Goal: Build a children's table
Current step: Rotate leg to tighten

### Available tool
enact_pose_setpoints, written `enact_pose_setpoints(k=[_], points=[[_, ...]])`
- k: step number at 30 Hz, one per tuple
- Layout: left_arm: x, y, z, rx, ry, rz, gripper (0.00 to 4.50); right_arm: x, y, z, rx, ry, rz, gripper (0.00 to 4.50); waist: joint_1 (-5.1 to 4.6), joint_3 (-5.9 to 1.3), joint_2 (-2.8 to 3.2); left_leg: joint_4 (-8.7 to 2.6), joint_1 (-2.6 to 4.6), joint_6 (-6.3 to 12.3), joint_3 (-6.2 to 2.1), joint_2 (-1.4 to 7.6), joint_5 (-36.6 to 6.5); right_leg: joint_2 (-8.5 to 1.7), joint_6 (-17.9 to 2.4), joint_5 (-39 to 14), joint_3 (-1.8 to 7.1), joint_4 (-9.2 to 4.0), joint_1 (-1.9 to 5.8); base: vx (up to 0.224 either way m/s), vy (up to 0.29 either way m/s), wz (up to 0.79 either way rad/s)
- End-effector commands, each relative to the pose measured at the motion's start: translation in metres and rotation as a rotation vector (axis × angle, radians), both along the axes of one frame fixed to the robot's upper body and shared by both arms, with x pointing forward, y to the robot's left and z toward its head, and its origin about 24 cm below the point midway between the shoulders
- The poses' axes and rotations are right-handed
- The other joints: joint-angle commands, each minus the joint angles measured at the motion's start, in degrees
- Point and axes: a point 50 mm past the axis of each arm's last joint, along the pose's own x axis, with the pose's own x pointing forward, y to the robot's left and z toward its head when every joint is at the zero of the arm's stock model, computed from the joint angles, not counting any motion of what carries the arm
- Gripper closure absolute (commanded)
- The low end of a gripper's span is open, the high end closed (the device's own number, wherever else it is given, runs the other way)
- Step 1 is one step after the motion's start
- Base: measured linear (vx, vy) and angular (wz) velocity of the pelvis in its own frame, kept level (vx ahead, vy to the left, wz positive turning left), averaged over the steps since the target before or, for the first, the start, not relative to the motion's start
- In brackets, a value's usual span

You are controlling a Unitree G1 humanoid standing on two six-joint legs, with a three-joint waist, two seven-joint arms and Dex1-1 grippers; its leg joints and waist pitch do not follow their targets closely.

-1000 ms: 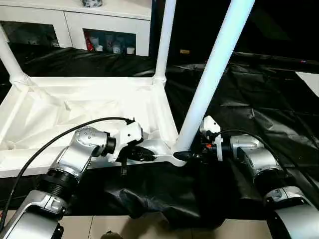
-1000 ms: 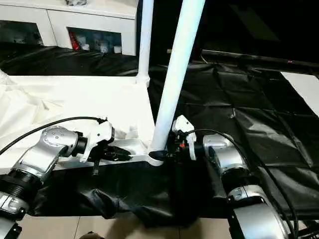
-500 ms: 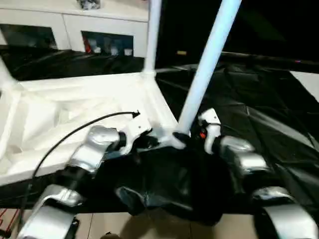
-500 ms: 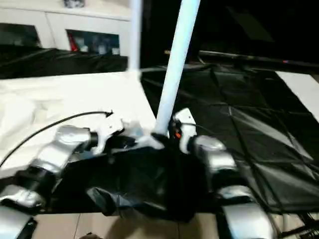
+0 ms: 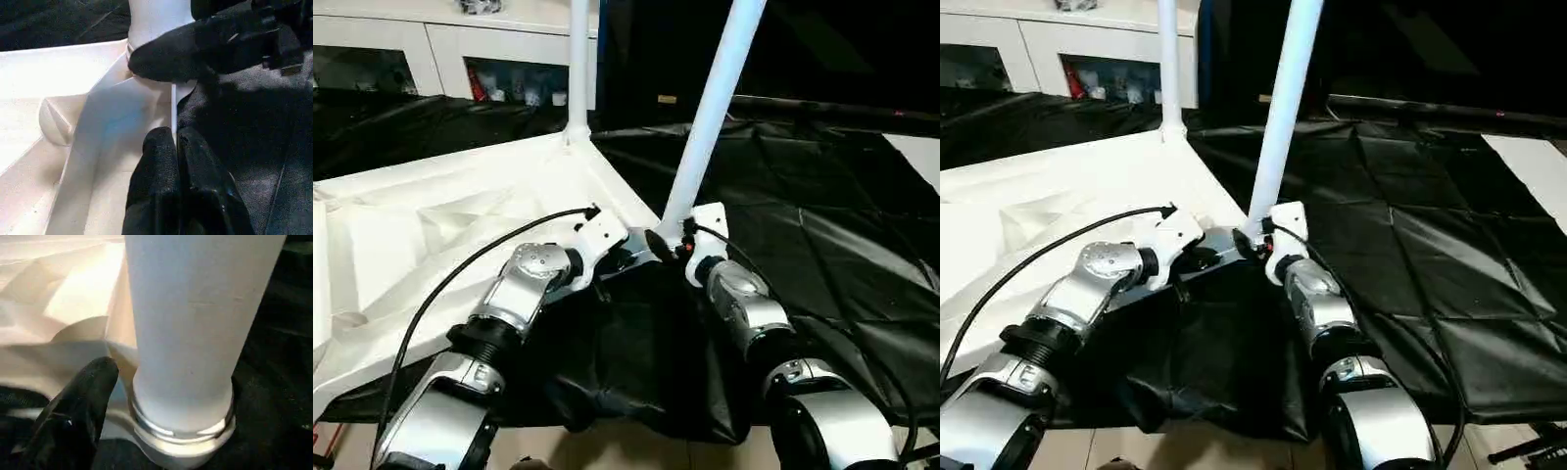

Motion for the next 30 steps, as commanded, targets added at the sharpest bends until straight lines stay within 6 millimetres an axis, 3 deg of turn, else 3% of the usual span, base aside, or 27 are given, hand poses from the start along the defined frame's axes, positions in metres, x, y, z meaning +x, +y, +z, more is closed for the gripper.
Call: enact_pose_setpoints(k=[1,5,13,18,19,25,30], points=[[-0.006,-0.014,0.007,-0.062,-0.028,-0.113,4.50,-0.013,0.023,-0.004,-0.017,0.003,0.263,0.66,0.01,-3.34,0.57,-3.74,0.51,-0.22,0.62,-0.31,-18.15,-2.07,-9.79,-15.42,1.80,-4.42,2.75,0.000,0.000,0.00],[-0.010,-0.004,0.008,-0.056,0.002,-0.158,4.50,-0.017,0.009,-0.001,-0.048,-0.028,0.421,0.66,0.04,-3.31,0.47,-3.70,0.49,0.19,0.64,-0.26,-18.23,-2.10,-9.74,-16.42,1.85,-4.57,2.69,0.000,0.000,0.00],[-0.022,0.020,0.009,-0.029,0.088,-0.291,4.50,-0.027,-0.024,0.005,-0.056,0.000,0.674,0.66,0.31,-3.34,0.46,-3.59,0.51,1.37,0.71,-0.06,-16.39,-1.97,-12.10,-12.12,1.84,-3.93,2.85,0.000,0.000,0.00],[-0.032,0.025,0.010,-0.046,0.147,-0.394,4.50,-0.032,-0.029,0.006,-0.045,0.014,0.738,0.66,0.59,-3.37,0.55,-3.52,0.46,1.24,0.91,0.07,-15.42,-1.89,-13.08,-10.53,1.79,-3.57,2.90,0.000,0.000,0.00],[-0.032,0.026,0.011,-0.046,0.153,-0.400,4.50,-0.033,-0.030,0.006,-0.044,0.016,0.749,0.66,0.71,-3.34,0.96,-3.55,0.64,0.98,0.94,0.11,-15.75,-1.84,-13.31,-10.51,1.78,-3.57,2.80,0.000,0.000,0.00],[-0.029,0.029,0.011,-0.031,0.143,-0.369,4.50,-0.034,-0.031,0.006,-0.037,0.025,0.763,1.03,0.66,-3.31,0.65,-3.61,0.78,0.08,0.91,0.02,-17.40,-1.93,-12.40,-13.28,1.87,-3.93,2.71,0.000,0.000,0.00],[-0.027,0.029,0.013,-0.039,0.139,-0.354,4.50,-0.036,-0.029,0.005,-0.006,0.041,0.777,1.45,0.85,-3.42,0.64,-3.56,0.65,0.34,0.91,0.01,-15.50,-1.81,-12.54,-10.95,1.84,-3.60,2.90,0.000,0.000,0.00]])
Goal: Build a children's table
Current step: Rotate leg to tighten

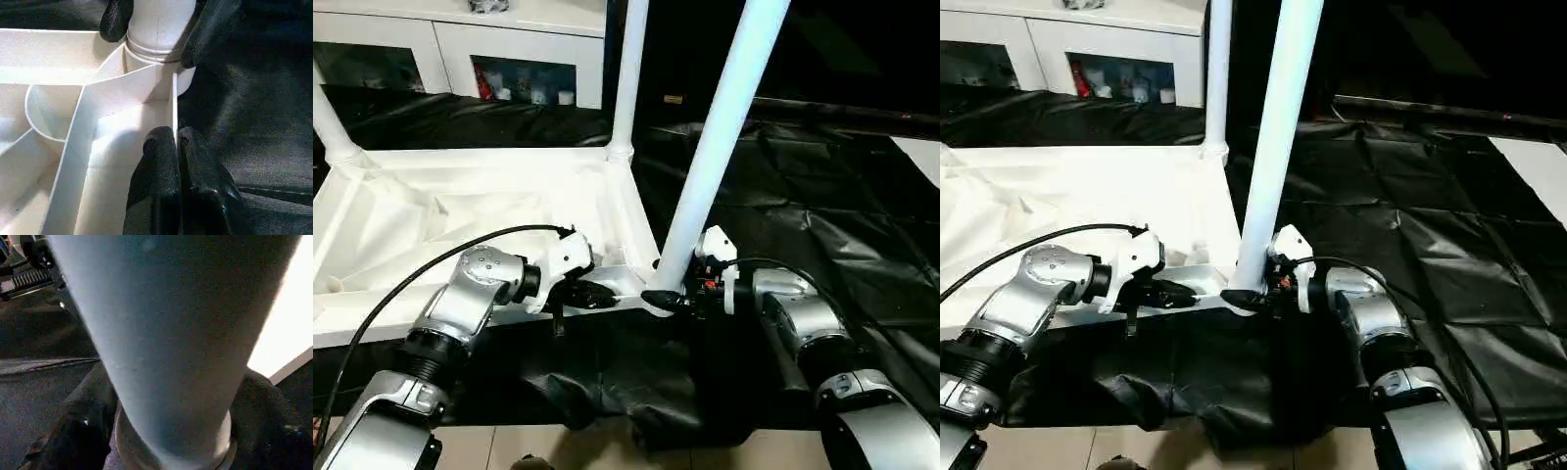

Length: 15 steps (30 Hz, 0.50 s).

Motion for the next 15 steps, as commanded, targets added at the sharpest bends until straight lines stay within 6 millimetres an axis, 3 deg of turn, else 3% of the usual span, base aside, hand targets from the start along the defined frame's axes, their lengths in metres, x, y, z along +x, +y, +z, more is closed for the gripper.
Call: enact_pose_setpoints(k=[1,4,8,9,11,15], points=[[0.005,-0.011,0.006,-0.026,-0.036,0.018,4.50,-0.006,0.008,-0.004,0.015,0.029,0.045,1.50,-0.01,-3.52,0.68,-3.58,0.81,0.39,0.85,-0.20,-15.21,-1.84,-12.74,-10.28,1.84,-3.54,2.87,0.000,0.000,0.00],[0.010,-0.013,0.005,-0.013,-0.061,0.075,4.50,-0.006,0.011,-0.010,0.005,0.044,0.001,1.76,0.04,-3.44,0.65,-3.61,0.82,0.14,0.85,-0.29,-15.67,-1.87,-12.60,-10.95,1.88,-3.66,2.82,0.000,0.000,0.00],[0.023,-0.020,0.006,-0.016,-0.120,0.210,4.50,0.004,0.020,-0.020,-0.011,0.053,-0.243,1.87,-0.21,-3.10,0.66,-3.84,1.19,-1.22,0.74,-0.40,-19.02,-2.08,-10.87,-17.83,1.97,-4.48,2.29,0.000,0.000,0.00],[0.027,-0.024,0.007,-0.020,-0.135,0.249,4.50,0.006,0.023,-0.022,-0.012,0.063,-0.300,1.90,-0.38,-3.13,0.68,-3.96,1.05,-1.76,0.52,-0.45,-19.74,-2.18,-9.86,-20.23,1.86,-4.66,2.48,0.000,0.000,0.00],[0.033,-0.034,0.008,-0.034,-0.161,0.321,4.50,0.011,0.033,-0.026,-0.012,0.095,-0.427,1.93,-0.72,-3.10,0.98,-3.95,1.31,-2.44,0.37,-0.53,-21.33,-2.15,-8.94,-22.61,1.78,-5.03,2.10,0.000,0.000,0.00],[0.038,-0.055,0.009,-0.066,-0.184,0.387,4.50,0.019,0.047,-0.029,-0.007,0.165,-0.680,1.93,-1.10,-3.11,0.82,-3.96,1.22,-2.69,0.17,-0.65,-22.54,-2.19,-7.55,-25.24,1.66,-5.40,1.94,0.000,0.000,0.00]])
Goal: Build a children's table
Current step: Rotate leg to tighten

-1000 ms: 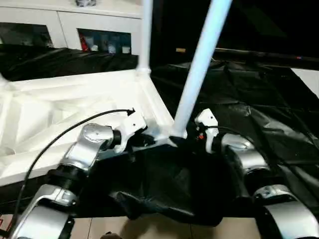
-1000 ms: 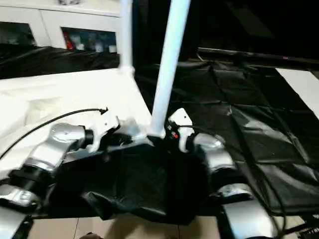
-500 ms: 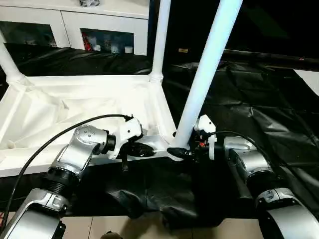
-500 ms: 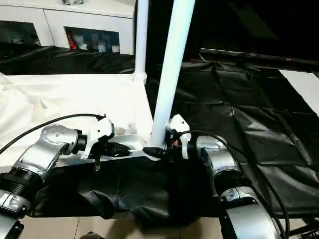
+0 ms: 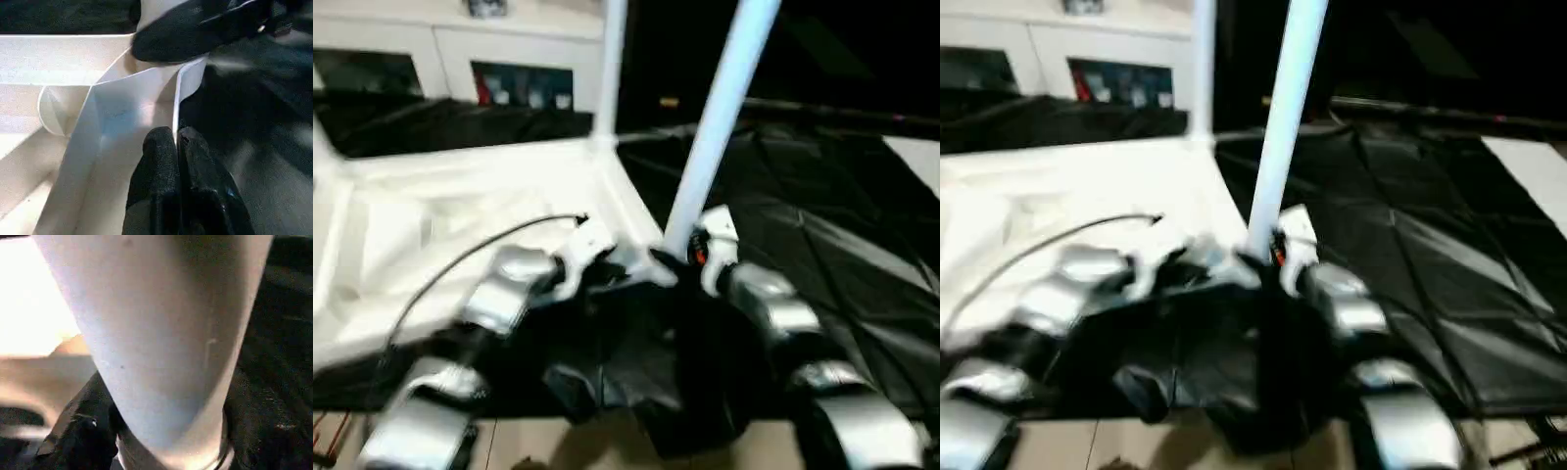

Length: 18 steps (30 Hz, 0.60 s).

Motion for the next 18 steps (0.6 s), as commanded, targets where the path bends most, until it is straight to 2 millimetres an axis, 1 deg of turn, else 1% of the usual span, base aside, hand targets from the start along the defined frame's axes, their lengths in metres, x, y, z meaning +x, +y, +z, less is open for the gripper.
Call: enact_pose_setpoints(k=[1,2,3,4,5,6,8,9,11,12,14,16,17,18], points=[[0.009,-0.022,0.017,-0.064,-0.088,0.057,4.50,-0.013,0.030,-0.021,0.004,0.118,-0.011,1.93,-0.18,-3.24,0.83,-3.98,1.00,-2.44,0.20,-0.40,-22.18,-2.22,-7.47,-24.33,1.64,-5.33,1.87,0.000,0.000,0.00],[0.009,-0.022,0.017,-0.064,-0.088,0.057,4.50,-0.013,0.030,-0.021,0.004,0.117,-0.011,1.93,-0.27,-3.28,0.82,-4.00,0.86,-2.33,0.24,-0.39,-21.64,-2.13,-7.62,-22.74,1.68,-5.20,1.87,0.000,0.000,0.00],[0.008,-0.027,0.016,-0.067,-0.088,0.047,4.50,-0.013,0.037,-0.019,-0.001,0.098,0.003,1.93,-0.24,-3.33,0.81,-3.98,0.81,-2.20,0.27,-0.41,-21.40,-2.05,-7.74,-21.95,1.65,-5.12,1.93,0.000,0.000,0.00],[0.007,-0.028,0.016,-0.067,-0.088,0.043,4.50,-0.014,0.039,-0.019,-0.004,0.092,0.009,1.93,-0.16,-3.39,0.82,-3.91,0.77,-1.85,0.39,-0.42,-20.95,-2.01,-8.01,-20.36,1.70,-5.05,1.94,0.000,0.000,0.00],[0.007,-0.031,0.015,-0.067,-0.087,0.036,4.50,-0.014,0.043,-0.018,-0.015,0.077,0.021,1.58,-0.13,-3.44,0.77,-3.91,0.58,-1.53,0.44,-0.43,-20.22,-2.00,-8.27,-19.00,1.72,-4.88,2.12,0.000,0.000,0.00],[0.006,-0.032,0.015,-0.066,-0.087,0.027,4.50,-0.015,0.046,-0.017,-0.009,0.069,0.043,1.23,-0.10,-3.43,0.81,-3.91,0.56,-1.42,0.47,-0.45,-19.85,-1.97,-8.39,-18.48,1.72,-4.83,2.14,0.000,0.000,0.00],[0.004,-0.032,0.014,-0.062,-0.084,0.003,4.50,-0.016,0.054,-0.014,0.017,0.044,0.102,1.21,-0.07,-3.41,0.84,-3.94,0.45,-1.04,0.53,-0.46,-19.30,-1.94,-8.86,-17.35,1.73,-4.72,2.25,0.000,0.000,0.00],[0.004,-0.032,0.014,-0.060,-0.084,-0.003,4.50,-0.016,0.055,-0.013,0.025,0.036,0.113,1.11,-0.07,-3.40,0.87,-3.95,0.47,-1.01,0.51,-0.43,-19.37,-1.94,-8.87,-17.37,1.73,-4.72,2.27,0.000,0.000,0.00],[0.003,-0.029,0.013,-0.057,-0.082,-0.012,4.50,-0.015,0.053,-0.011,0.025,0.023,0.124,0.81,-0.04,-3.40,0.89,-3.98,0.47,-0.98,0.50,-0.41,-19.39,-1.99,-8.88,-17.50,1.73,-4.73,2.30,0.000,0.000,0.00],[0.003,-0.028,0.013,-0.055,-0.080,-0.015,4.50,-0.014,0.051,-0.010,0.021,0.016,0.128,0.75,-0.12,-3.38,0.85,-3.97,0.45,-0.93,0.53,-0.45,-19.50,-1.94,-8.89,-17.68,1.74,-4.75,2.31,0.000,0.000,0.00],[0.002,-0.025,0.012,-0.052,-0.071,-0.027,4.50,-0.014,0.049,-0.008,-0.003,-0.005,0.157,0.75,-0.14,-3.37,0.96,-3.99,0.45,-0.89,0.47,-0.42,-20.04,-2.01,-8.89,-18.35,1.73,-4.83,2.30,0.000,0.000,0.00],[-0.003,-0.016,0.011,-0.038,-0.055,-0.085,4.50,-0.016,0.041,-0.007,-0.049,-0.044,0.276,0.75,-0.22,-3.42,0.84,-3.95,0.34,-0.66,0.50,-0.42,-19.62,-1.96,-9.04,-17.82,1.70,-4.77,2.42,0.000,0.000,0.00],[-0.003,-0.016,0.011,-0.038,-0.055,-0.085,4.50,-0.016,0.041,-0.007,-0.049,-0.044,0.276,0.75,-0.32,-3.39,0.85,-3.99,0.14,-0.42,0.47,-0.37,-19.24,-1.99,-9.25,-17.07,1.71,-4.69,2.56,0.000,0.000,0.00],[-0.006,-0.012,0.011,-0.042,-0.043,-0.123,4.50,-0.018,0.036,-0.006,-0.069,-0.066,0.349,0.75,-0.44,-3.32,0.80,-4.02,0.16,-0.36,0.50,-0.37,-19.23,-1.99,-9.34,-17.13,1.75,-4.71,2.50,0.000,0.000,0.00]])
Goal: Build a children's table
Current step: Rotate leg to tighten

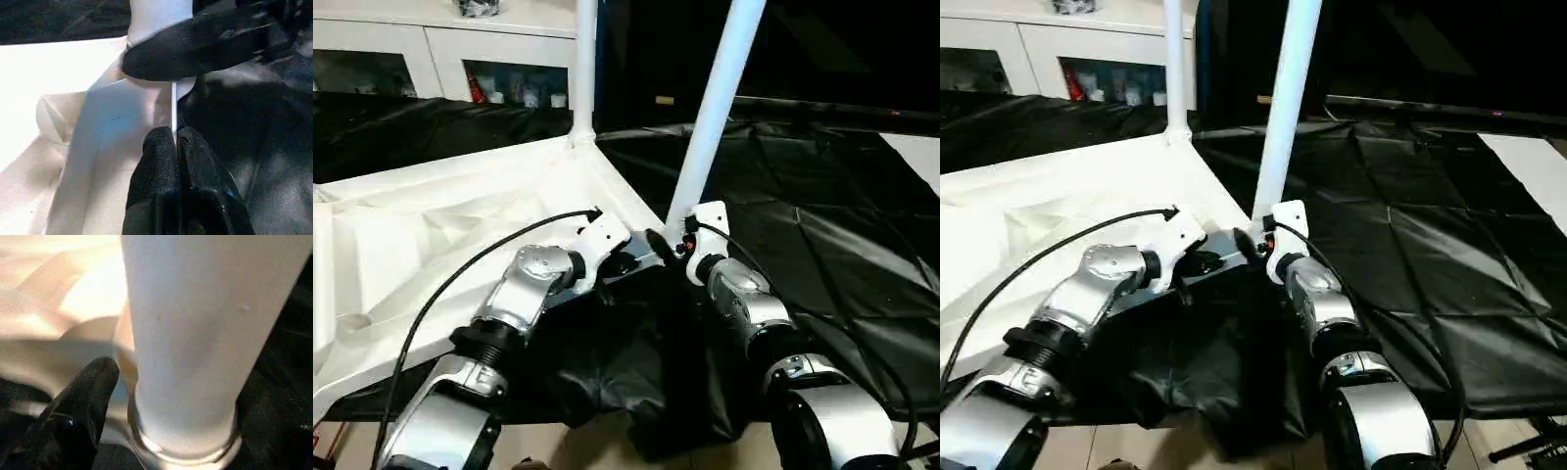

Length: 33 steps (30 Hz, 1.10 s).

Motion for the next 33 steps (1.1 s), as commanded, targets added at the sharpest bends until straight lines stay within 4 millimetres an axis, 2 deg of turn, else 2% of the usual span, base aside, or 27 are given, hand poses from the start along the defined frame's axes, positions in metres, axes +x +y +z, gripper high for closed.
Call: enact_pose_setpoints(k=[1,3,4,6,8,10,11,13,17,18,21,22,23,26,33], points=[[-0.007,-0.013,0.007,-0.054,-0.016,-0.130,4.50,-0.017,0.024,-0.006,-0.034,0.003,0.320,0.75,0.21,-3.34,0.61,-3.68,0.38,-0.09,0.58,-0.37,-18.96,-2.06,-9.73,-16.59,1.80,-4.72,2.69,0.000,0.000,0.00],[-0.007,-0.013,0.007,-0.054,-0.016,-0.132,4.50,-0.018,0.024,-0.006,-0.034,0.002,0.322,0.75,0.10,-3.30,0.49,-3.65,0.19,0.38,0.65,-0.34,-17.90,-2.00,-10.35,-15.05,1.89,-4.48,2.80,0.000,0.000,0.00],[-0.011,-0.006,0.007,-0.049,0.000,-0.176,4.50,-0.020,0.014,-0.003,-0.036,-0.017,0.407,0.75,0.18,-3.34,0.35,-3.60,0.36,0.66,0.67,-0.29,-17.58,-2.03,-10.83,-14.57,1.84,-4.44,2.78,0.000,0.000,0.00],[-0.013,-0.003,0.008,-0.044,0.000,-0.204,4.50,-0.021,0.008,0.000,-0.023,-0.018,0.445,0.75,0.21,-3.29,0.41,-3.57,0.22,1.32,0.69,-0.17,-17.08,-1.95,-11.40,-12.96,1.90,-4.23,2.92,0.000,0.000,0.00],[-0.019,0.006,0.009,-0.051,0.024,-0.272,4.50,-0.026,-0.009,0.005,-0.004,-0.009,0.550,0.75,0.42,-3.44,0.38,-3.46,0.39,1.78,0.74,-0.15,-16.07,-1.86,-12.33,-10.94,1.87,-3.93,3.02,0.000,0.000,0.00],[-0.022,0.010,0.009,-0.048,0.048,-0.297,4.50,-0.029,-0.016,0.007,-0.001,0.001,0.604,0.75,0.60,-3.29,0.30,-3.48,0.35,2.05,0.87,-0.07,-15.59,-1.82,-12.85,-9.78,1.88,-3.84,2.97,0.000,0.000,0.00],[-0.023,0.011,0.009,-0.044,0.053,-0.302,4.50,-0.030,-0.017,0.007,0.001,0.005,0.617,0.75,0.90,-3.35,0.42,-3.43,0.57,2.06,0.94,0.04,-15.36,-1.79,-13.16,-9.40,1.84,-3.69,2.95,0.000,0.000,0.00],[-0.025,0.015,0.009,-0.041,0.070,-0.320,4.50,-0.034,-0.024,0.007,-0.016,0.018,0.671,0.75,1.06,-3.20,0.45,-3.46,0.52,1.82,1.04,0.06,-15.74,-1.79,-13.38,-10.16,1.79,-3.72,2.89,0.000,0.000,0.00],[-0.027,0.017,0.009,-0.039,0.085,-0.345,4.50,-0.038,-0.029,0.006,-0.010,0.043,0.718,0.75,1.27,-3.20,0.27,-3.46,0.67,1.02,1.04,-0.01,-16.96,-1.96,-12.40,-13.34,1.87,-4.01,2.80,0.000,0.000,0.00],[-0.027,0.017,0.009,-0.039,0.085,-0.345,4.50,-0.038,-0.029,0.006,-0.009,0.043,0.718,1.05,1.36,-3.18,0.27,-3.43,0.72,1.07,1.08,-0.03,-17.07,-1.93,-12.31,-13.66,1.88,-4.06,2.77,0.000,0.000,0.00],[-0.029,0.019,0.009,-0.043,0.105,-0.363,4.50,-0.040,-0.030,0.007,0.009,0.060,0.738,1.05,1.63,-3.15,0.29,-3.51,0.68,1.00,1.03,0.05,-16.74,-1.94,-11.76,-14.25,1.88,-4.10,2.79,0.000,0.000,0.00],[-0.030,0.020,0.009,-0.042,0.109,-0.370,4.50,-0.041,-0.030,0.007,0.010,0.063,0.743,1.36,1.59,-3.20,0.28,-3.53,0.61,0.90,1.00,0.10,-16.71,-2.01,-11.86,-14.09,1.86,-4.03,2.77,0.000,0.000,0.00],[-0.031,0.020,0.008,-0.041,0.122,-0.384,4.50,-0.042,-0.030,0.007,0.013,0.071,0.758,1.36,1.65,-3.19,0.23,-3.52,0.61,0.79,0.99,0.02,-16.51,-1.94,-11.77,-14.15,1.84,-4.03,2.82,0.000,0.000,0.00],[-0.033,0.021,0.008,-0.041,0.133,-0.397,4.50,-0.044,-0.029,0.006,0.020,0.080,0.772,1.72,1.75,-3.22,0.31,-3.54,0.64,0.66,0.98,0.07,-16.25,-1.94,-11.96,-13.61,1.83,-3.94,2.76,0.000,0.000,0.00],[-0.026,0.018,0.010,-0.045,0.090,-0.331,4.50,-0.046,-0.026,0.002,0.026,0.099,0.733,2.09,1.85,-3.21,0.40,-3.55,0.72,0.17,0.97,0.00,-16.56,-1.96,-11.90,-13.38,1.86,-3.99,2.72,0.000,0.000,0.00]])
